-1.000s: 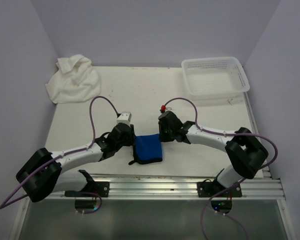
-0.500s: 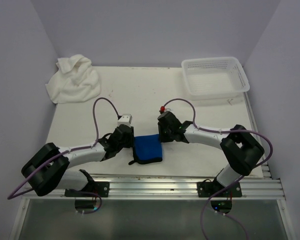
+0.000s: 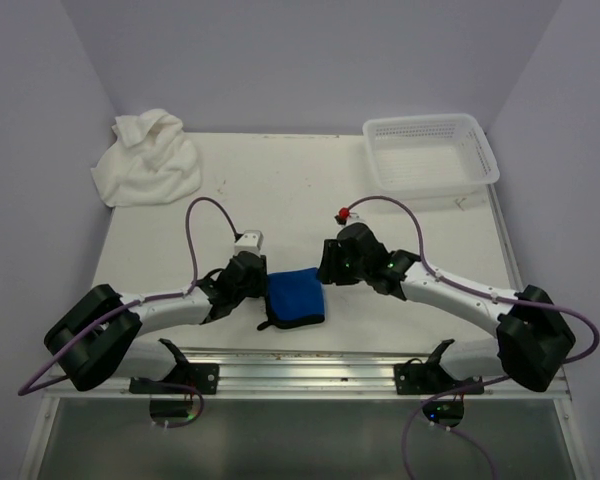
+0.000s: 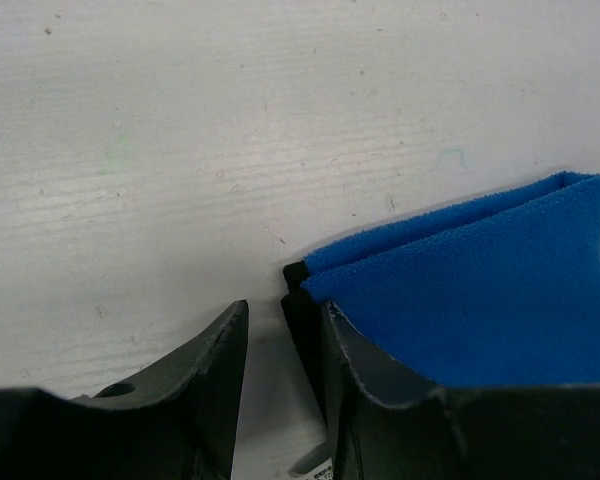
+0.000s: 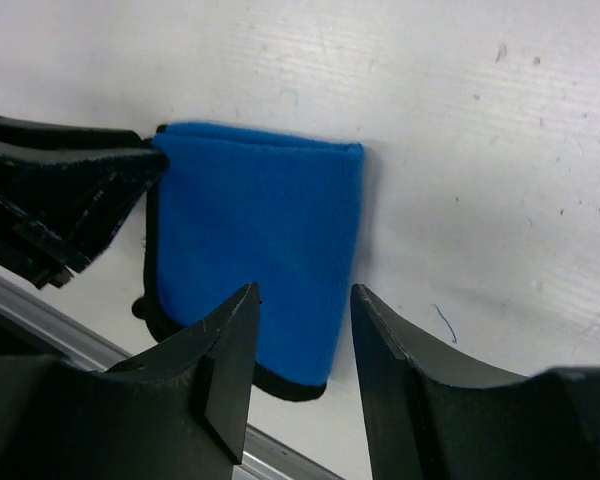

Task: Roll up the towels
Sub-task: Fold the towel

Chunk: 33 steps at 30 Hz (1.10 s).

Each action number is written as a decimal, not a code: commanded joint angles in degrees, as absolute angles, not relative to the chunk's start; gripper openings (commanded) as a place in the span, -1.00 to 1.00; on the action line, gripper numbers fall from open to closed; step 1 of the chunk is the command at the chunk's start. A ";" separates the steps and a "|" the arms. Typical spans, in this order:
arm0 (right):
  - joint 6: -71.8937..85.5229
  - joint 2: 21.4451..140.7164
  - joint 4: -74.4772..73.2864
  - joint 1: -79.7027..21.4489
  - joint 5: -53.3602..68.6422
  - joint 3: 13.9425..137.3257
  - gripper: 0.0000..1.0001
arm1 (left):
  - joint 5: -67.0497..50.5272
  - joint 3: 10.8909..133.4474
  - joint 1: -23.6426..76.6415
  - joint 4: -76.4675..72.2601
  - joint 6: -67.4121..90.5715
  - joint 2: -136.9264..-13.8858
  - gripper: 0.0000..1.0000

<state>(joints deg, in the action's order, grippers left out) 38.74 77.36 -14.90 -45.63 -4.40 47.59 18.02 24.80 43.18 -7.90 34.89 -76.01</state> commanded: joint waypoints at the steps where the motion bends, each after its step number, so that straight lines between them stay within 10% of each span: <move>1: 43.06 74.54 -13.01 -45.53 -0.26 42.73 -0.08 | 18.28 24.52 42.89 -10.28 35.42 -76.29 -0.24; 33: 59.76 81.21 8.70 -49.92 10.37 26.11 -0.03 | 18.02 24.87 42.89 -9.76 35.07 -75.41 -0.25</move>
